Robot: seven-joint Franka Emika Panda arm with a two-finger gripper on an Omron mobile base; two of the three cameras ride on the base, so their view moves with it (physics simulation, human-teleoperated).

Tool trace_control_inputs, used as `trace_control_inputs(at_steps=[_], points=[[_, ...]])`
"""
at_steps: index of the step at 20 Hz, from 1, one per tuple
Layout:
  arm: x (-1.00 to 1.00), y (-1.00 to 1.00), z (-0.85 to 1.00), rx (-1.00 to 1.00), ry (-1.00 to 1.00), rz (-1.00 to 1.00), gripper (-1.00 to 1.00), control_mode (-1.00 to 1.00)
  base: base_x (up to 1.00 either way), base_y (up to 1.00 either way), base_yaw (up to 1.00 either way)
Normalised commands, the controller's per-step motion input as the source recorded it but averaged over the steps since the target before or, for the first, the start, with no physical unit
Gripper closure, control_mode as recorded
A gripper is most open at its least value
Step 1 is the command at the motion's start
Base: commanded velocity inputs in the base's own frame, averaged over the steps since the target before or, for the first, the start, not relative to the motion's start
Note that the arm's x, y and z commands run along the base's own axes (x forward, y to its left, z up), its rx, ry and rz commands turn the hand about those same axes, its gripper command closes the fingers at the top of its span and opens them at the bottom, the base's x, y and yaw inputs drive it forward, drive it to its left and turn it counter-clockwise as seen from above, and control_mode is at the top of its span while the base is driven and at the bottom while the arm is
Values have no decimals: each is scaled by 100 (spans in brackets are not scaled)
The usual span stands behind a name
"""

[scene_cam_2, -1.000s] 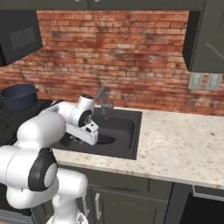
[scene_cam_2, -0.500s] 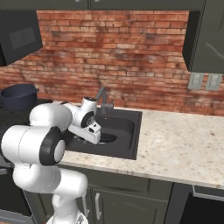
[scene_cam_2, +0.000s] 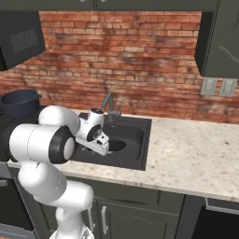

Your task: Move the pot and pan from the stove into the sink.

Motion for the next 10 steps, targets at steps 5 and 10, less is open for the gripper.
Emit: trace_control_inputs(at_steps=[5,10], points=[[16,0,-27,0,-12,0,100,-100,0,0,0],[10,0,-6,0,-4,0,-100,-100,0,0,0]])
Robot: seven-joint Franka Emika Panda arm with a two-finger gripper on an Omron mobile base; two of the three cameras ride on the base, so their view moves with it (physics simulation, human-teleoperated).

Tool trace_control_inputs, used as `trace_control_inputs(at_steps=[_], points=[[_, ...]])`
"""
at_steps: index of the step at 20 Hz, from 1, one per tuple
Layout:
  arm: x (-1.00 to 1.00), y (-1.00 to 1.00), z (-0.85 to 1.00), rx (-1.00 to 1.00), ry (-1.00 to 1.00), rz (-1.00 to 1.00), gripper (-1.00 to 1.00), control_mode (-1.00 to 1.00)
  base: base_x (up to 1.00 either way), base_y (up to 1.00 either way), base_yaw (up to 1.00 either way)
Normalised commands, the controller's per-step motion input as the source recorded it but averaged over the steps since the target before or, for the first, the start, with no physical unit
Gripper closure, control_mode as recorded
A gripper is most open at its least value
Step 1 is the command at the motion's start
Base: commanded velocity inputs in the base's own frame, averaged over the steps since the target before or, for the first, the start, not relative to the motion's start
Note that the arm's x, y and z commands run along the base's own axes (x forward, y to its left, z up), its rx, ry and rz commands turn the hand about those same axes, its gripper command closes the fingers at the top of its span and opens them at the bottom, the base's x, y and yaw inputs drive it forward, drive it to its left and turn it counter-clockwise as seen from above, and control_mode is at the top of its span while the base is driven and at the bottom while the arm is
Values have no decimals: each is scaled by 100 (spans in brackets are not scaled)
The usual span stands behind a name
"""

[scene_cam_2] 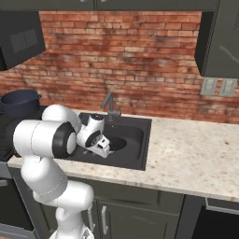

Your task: Move the pot and pan from the stove into the sink.

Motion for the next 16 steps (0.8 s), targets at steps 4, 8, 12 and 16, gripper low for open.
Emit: trace_control_inputs(at_steps=[4,8,12,16], points=[[8,0,7,0,0,-1,-100,-100,0,0,0],[11,4,52,0,5,-1,-100,-100,0,0,0],[6,12,75,-1,7,0,-100,-100,0,0,0],[0,14,80,-3,9,0,-100,-100,0,0,0]])
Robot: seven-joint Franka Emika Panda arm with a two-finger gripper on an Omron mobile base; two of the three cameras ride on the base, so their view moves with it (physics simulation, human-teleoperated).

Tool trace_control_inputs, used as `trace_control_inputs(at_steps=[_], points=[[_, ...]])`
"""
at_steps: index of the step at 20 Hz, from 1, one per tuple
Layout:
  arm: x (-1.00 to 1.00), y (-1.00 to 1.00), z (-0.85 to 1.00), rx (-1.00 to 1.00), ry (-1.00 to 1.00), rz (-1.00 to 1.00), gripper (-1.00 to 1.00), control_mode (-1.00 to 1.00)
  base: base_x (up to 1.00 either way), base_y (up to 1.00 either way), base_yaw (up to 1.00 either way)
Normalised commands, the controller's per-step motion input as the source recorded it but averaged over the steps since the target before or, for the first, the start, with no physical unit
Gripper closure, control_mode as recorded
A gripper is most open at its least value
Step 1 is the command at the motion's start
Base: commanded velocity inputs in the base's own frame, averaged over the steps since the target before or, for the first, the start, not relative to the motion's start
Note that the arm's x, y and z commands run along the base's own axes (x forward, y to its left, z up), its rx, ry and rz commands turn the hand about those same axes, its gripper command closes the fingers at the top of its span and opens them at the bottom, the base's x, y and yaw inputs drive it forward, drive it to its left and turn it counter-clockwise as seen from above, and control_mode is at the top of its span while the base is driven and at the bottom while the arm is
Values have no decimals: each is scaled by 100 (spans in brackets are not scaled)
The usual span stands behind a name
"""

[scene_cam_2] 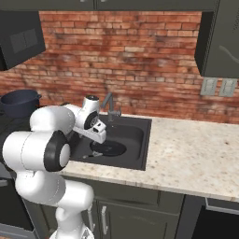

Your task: Move the pot and pan from the stove into the sink.

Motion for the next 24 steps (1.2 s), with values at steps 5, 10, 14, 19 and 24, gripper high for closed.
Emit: trace_control_inputs(at_steps=[5,10,14,19,24], points=[[-30,0,59,-6,18,1,-100,-100,0,0,0],[-55,0,52,-9,19,4,-100,-100,0,0,0],[-76,0,43,-10,15,7,-100,-100,0,0,0],[-91,0,30,-12,15,8,-100,-100,0,0,0],[-91,0,18,-13,14,11,-100,-100,0,0,0]])
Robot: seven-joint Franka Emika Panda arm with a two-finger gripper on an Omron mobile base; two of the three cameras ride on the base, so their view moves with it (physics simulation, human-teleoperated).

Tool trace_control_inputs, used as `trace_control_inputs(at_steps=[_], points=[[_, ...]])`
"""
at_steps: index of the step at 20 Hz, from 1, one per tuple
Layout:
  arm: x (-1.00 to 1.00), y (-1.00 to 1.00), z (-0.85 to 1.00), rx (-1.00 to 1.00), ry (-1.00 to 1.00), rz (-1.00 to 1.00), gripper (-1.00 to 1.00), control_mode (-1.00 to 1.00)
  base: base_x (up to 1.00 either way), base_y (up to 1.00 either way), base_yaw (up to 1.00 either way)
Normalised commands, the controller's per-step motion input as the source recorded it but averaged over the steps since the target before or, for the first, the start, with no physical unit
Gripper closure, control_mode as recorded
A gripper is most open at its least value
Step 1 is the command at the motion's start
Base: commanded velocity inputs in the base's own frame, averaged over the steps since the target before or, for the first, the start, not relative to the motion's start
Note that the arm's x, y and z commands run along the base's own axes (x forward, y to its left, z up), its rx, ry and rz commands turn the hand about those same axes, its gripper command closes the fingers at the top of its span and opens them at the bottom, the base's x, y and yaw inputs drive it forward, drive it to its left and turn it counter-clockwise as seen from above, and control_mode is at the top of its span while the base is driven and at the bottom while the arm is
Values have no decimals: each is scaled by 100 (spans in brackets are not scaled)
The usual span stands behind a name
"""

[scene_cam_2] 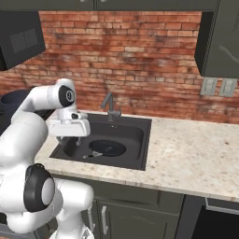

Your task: Move the pot and pan from the stove into the sink.

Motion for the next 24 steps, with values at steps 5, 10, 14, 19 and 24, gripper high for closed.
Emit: trace_control_inputs(at_steps=[5,10,14,19,24], points=[[-78,7,-1,-6,6,17,-100,-100,0,0,0],[-35,0,-5,10,-26,15,-100,-100,0,0,0],[-18,-10,0,16,-47,12,-100,-100,0,0,0],[-12,-16,0,9,-29,5,-100,-100,0,0,0],[0,0,0,0,0,0,-100,-100,0,0,0]])
